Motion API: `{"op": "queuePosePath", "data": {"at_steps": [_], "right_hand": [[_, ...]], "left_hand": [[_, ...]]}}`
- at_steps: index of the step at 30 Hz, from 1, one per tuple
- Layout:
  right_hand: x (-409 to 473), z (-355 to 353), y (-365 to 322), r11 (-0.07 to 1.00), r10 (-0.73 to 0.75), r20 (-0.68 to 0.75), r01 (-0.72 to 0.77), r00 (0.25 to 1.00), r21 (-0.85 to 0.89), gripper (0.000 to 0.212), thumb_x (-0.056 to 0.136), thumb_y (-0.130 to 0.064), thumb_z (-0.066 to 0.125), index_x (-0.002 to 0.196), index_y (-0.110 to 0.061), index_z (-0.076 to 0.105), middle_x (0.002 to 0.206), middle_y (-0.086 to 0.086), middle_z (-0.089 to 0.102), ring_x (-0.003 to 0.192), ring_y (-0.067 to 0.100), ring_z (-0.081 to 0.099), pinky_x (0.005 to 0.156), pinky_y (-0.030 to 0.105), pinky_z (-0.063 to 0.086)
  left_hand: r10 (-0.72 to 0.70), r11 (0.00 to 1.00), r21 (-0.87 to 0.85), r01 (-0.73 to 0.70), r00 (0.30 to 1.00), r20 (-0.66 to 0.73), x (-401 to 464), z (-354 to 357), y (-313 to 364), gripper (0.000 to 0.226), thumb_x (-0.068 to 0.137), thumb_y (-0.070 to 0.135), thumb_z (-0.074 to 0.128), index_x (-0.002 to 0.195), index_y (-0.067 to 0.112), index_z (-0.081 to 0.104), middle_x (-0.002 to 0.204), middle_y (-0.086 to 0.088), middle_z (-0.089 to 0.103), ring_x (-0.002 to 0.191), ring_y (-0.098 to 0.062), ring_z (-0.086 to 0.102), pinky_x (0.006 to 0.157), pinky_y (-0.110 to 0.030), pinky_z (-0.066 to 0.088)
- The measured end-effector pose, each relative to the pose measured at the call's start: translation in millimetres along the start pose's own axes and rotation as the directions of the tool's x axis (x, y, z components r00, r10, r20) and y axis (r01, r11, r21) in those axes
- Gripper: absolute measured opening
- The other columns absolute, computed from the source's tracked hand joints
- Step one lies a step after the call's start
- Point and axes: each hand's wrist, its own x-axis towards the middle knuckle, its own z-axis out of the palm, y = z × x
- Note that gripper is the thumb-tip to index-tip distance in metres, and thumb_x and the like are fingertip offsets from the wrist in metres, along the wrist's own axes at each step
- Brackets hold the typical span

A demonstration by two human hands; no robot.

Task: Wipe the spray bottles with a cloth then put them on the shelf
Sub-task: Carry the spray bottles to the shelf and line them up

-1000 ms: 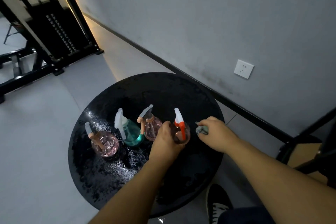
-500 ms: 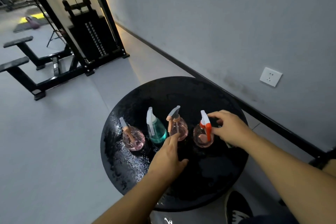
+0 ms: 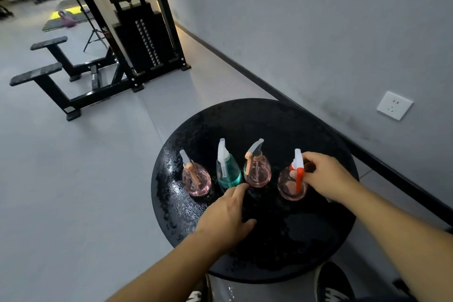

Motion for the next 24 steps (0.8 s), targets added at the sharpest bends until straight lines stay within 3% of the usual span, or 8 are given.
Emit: {"op": "queuePosePath", "data": {"at_steps": [9,13,18,20,24], "right_hand": [[-32,-21,-15,1.000,0.006,-0.042,-0.006,0.999,0.010,0.017,0.089,-0.032,0.079,0.103,-0.037,0.070,0.094,-0.012,0.070,0.083,0.006,0.066,0.063,0.022,0.046],[-59,-34,-25,1.000,-0.007,-0.088,0.009,0.996,0.022,0.018,0.086,-0.031,0.080,0.100,-0.037,0.071,0.096,-0.012,0.070,0.088,0.010,0.067,0.076,0.037,0.058],[-96,-55,-47,0.995,-0.060,-0.182,0.073,0.981,0.065,0.019,0.087,-0.038,0.080,0.104,-0.038,0.072,0.101,-0.015,0.070,0.094,0.005,0.065,0.078,0.027,0.054],[-112,-64,-55,0.993,-0.058,-0.231,0.081,0.971,0.091,0.020,0.086,-0.042,0.081,0.103,-0.038,0.072,0.101,-0.016,0.069,0.093,0.004,0.065,0.078,0.030,0.055],[-151,-86,-70,0.984,-0.091,-0.330,0.136,0.939,0.114,0.019,0.087,-0.035,0.081,0.105,-0.036,0.072,0.100,-0.017,0.069,0.091,-0.004,0.062,0.072,0.015,0.045]], "left_hand": [[0.019,0.998,0.054,-0.017,0.999,-0.037,-6,-24,9,0.082,0.096,0.053,0.068,0.161,0.031,0.024,0.158,0.004,0.046,0.133,-0.018,0.058,0.101,-0.035,0.053],[0.027,0.999,0.020,-0.026,0.996,-0.085,-17,-41,21,0.078,0.096,0.052,0.068,0.159,0.030,0.028,0.155,0.004,0.050,0.133,-0.017,0.057,0.102,-0.035,0.053],[0.016,0.994,-0.102,-0.034,0.985,-0.174,-43,-69,41,0.072,0.092,0.056,0.070,0.152,0.041,0.034,0.149,0.012,0.053,0.129,-0.012,0.058,0.102,-0.034,0.052],[0.016,0.988,-0.147,-0.050,0.975,-0.223,-56,-81,52,0.069,0.091,0.057,0.072,0.149,0.043,0.036,0.138,0.017,0.055,0.118,-0.007,0.057,0.094,-0.027,0.048],[0.024,0.968,-0.231,-0.100,0.950,-0.312,-82,-99,75,0.060,0.093,0.054,0.073,0.144,0.043,0.043,0.111,0.032,0.044,0.092,0.012,0.048,0.072,-0.005,0.036]]}}
